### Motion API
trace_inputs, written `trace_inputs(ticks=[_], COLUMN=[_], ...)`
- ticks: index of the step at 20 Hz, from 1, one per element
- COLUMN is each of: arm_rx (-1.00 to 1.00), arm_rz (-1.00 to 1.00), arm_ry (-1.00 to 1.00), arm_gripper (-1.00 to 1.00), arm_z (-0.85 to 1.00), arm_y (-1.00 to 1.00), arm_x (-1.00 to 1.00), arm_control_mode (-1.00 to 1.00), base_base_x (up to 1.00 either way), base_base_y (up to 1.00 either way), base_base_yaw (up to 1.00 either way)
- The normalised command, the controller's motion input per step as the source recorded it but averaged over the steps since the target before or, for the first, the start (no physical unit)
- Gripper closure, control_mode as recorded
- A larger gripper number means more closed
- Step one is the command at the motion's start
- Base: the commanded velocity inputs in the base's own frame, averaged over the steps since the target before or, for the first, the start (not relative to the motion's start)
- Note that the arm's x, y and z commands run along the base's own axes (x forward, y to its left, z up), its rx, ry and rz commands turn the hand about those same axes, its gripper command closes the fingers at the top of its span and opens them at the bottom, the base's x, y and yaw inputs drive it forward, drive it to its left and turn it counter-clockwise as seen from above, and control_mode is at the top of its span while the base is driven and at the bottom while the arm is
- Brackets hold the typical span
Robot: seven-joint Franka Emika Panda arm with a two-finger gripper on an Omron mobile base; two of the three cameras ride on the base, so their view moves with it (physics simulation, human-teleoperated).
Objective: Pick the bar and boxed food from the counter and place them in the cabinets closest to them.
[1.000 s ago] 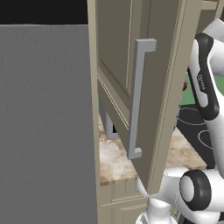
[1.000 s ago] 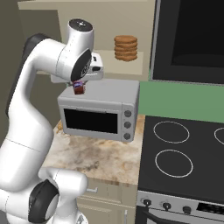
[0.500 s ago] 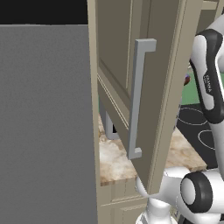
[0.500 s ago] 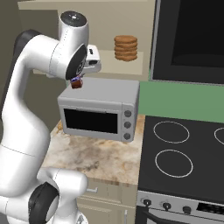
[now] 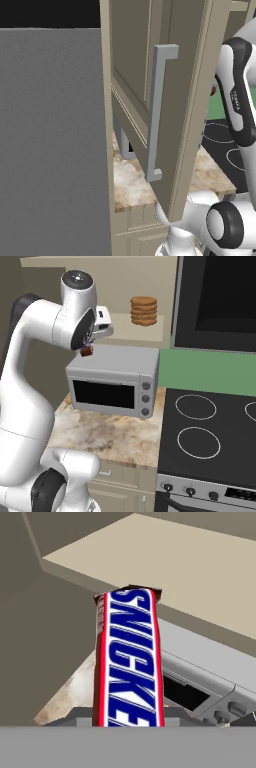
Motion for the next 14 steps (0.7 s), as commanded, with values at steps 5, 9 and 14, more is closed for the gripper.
trace_inputs(ticks=[5, 9, 14], arm_rx=[-0.02, -0.02, 0.0], arm_rz=[-0.03, -0.02, 0.0], arm_ry=[-0.08, -0.04, 0.0], arm_gripper=[1.0, 1.0, 1.0], arm_z=[0.02, 0.0, 0.0], arm_y=[0.08, 0.07, 0.01], arm_x=[0.01, 0.0, 0.0], arm_control_mode=[-1.0, -1.0, -1.0], base_base_x=[0.0, 0.0, 0.0], base_base_y=[0.0, 0.0, 0.0], base_base_yaw=[0.0, 0.0, 0.0])
